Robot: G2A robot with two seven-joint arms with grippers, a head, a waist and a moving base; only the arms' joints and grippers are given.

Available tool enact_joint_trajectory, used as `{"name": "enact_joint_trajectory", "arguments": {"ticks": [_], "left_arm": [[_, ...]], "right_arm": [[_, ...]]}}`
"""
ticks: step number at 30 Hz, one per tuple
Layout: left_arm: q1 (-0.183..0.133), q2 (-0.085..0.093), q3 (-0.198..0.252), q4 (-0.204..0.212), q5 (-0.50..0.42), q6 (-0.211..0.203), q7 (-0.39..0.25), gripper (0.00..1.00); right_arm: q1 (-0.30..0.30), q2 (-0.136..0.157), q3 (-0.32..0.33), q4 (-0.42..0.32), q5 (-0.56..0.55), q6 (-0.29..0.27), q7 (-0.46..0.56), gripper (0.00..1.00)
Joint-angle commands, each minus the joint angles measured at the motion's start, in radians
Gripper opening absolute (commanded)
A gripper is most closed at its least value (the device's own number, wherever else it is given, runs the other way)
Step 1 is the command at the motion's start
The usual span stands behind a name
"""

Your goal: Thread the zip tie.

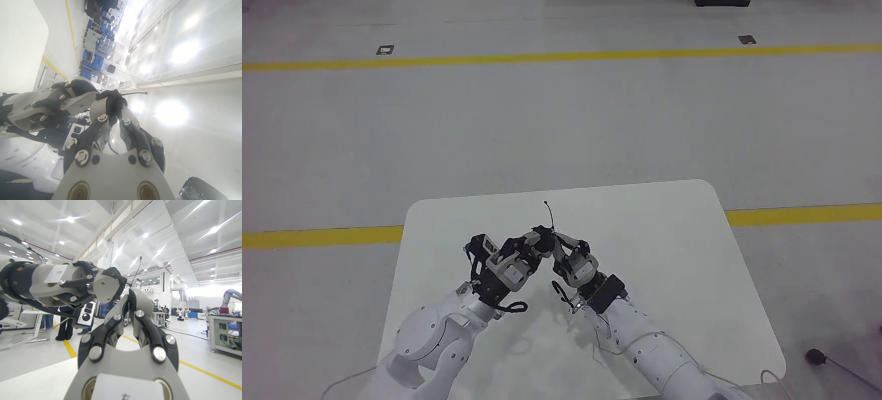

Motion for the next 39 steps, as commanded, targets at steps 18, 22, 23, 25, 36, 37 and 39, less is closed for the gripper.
{"name": "enact_joint_trajectory", "arguments": {"ticks": [18, 22, 23, 25, 36, 37, 39], "left_arm": [[-0.022, -0.001, -0.012, -0.037, 0.006, -0.018, 0.012, 0.0], [-0.022, -0.002, -0.011, -0.044, 0.005, -0.03, 0.018, 0.0], [-0.022, -0.002, -0.011, -0.044, 0.007, -0.032, 0.019, 0.0], [-0.023, -0.002, -0.011, -0.046, 0.008, -0.035, 0.02, 0.0], [-0.021, -0.003, -0.013, -0.05, 0.009, -0.045, 0.02, 0.0], [-0.021, -0.003, -0.013, -0.05, 0.009, -0.045, 0.02, 0.0], [-0.022, -0.003, -0.015, -0.048, 0.01, -0.046, 0.021, 0.0]], "right_arm": [[0.003, 0.004, 0.002, 0.018, -0.056, 0.012, 0.004, 0.0], [0.003, 0.005, -0.002, 0.02, -0.056, 0.011, 0.005, 0.0], [0.003, 0.005, -0.002, 0.02, -0.056, 0.011, 0.005, 0.0], [0.003, 0.005, -0.004, 0.022, -0.056, 0.01, 0.005, 0.0], [0.0, 0.006, -0.006, 0.018, -0.056, 0.01, 0.005, 0.0], [0.0, 0.006, -0.005, 0.018, -0.056, 0.01, 0.006, 0.0], [-0.001, 0.005, -0.005, 0.015, -0.049, 0.01, 0.007, 0.24]]}}
